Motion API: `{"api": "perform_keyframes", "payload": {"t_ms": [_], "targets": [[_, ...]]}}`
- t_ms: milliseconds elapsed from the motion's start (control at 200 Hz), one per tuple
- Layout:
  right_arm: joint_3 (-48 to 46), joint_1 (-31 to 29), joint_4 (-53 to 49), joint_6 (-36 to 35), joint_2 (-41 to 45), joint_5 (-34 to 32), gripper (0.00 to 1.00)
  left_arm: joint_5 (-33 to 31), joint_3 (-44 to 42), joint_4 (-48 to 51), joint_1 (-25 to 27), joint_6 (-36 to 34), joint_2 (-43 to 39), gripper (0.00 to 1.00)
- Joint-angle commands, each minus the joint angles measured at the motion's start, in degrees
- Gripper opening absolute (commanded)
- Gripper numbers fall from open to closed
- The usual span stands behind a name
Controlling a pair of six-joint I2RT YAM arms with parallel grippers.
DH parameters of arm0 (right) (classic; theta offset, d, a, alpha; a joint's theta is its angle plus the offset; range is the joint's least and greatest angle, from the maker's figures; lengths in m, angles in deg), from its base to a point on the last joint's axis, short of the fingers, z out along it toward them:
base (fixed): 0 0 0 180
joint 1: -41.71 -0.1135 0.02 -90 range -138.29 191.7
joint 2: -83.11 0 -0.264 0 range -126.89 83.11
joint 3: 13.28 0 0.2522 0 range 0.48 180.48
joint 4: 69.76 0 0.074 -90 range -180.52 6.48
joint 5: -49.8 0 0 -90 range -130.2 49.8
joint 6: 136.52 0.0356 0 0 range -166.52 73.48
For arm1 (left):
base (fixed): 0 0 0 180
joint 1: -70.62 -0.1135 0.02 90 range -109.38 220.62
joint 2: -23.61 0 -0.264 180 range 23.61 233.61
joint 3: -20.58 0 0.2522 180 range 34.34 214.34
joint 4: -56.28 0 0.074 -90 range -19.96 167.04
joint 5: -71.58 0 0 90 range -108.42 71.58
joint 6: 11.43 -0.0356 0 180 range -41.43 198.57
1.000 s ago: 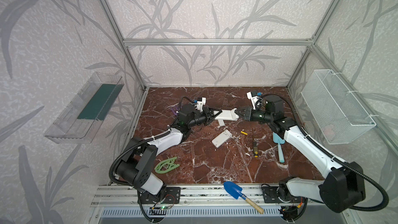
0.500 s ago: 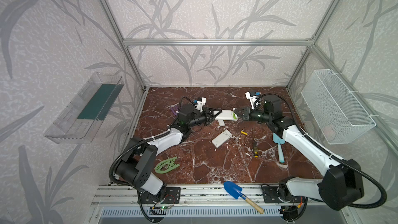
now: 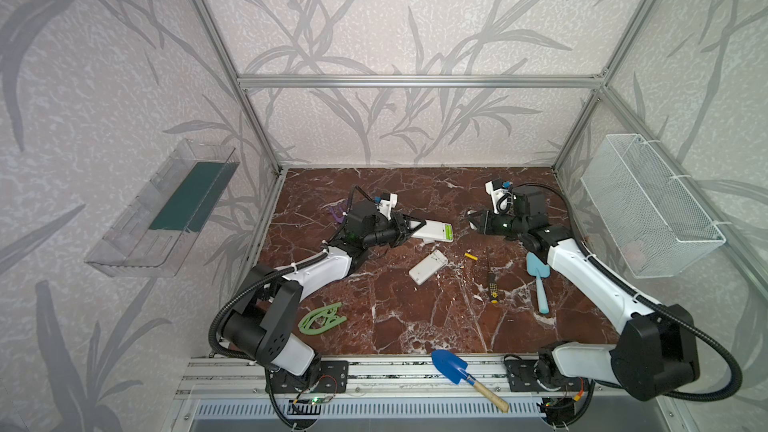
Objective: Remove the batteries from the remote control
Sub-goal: 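Pull the battery cover off the remote with the right gripper, then lower the battery cover onto the table and open the right gripper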
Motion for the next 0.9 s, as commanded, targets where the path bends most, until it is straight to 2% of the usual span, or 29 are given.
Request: {"api": "perform_keyframes", "payload": {"t_ms": [0,115,305,670,780,895], "targets": [[-2.5,1.0,-2.9,-1.9,-3.9,-7.8,0.00,0.3,1.6,5.0,-0.3,-5.6,-2.9,0.00],[-3.7,2.0,-2.9,-1.0,-8.0,-10.9,0.00,0.4,1.7,8.0,-0.2,-8.0,-3.5,0.00],[-3.6,4.8,-1.5,-0.3,-13.7,-12.3,0.00,0.3,1.6,11.4,-0.1,-10.6,-4.1,0.00],[-0.5,8.1,-0.5,0.9,-20.2,-15.7,0.00,0.0,0.8,12.3,-0.1,-11.1,-4.6,0.00],[0.5,8.7,-0.7,1.0,-22.9,-14.8,0.09,0.1,0.8,12.2,-0.1,-11.1,-4.5,0.00],[0.9,8.9,-1.2,0.6,-22.6,-13.8,0.34,0.2,0.6,12.3,-0.1,-11.2,-4.6,0.00]]}}
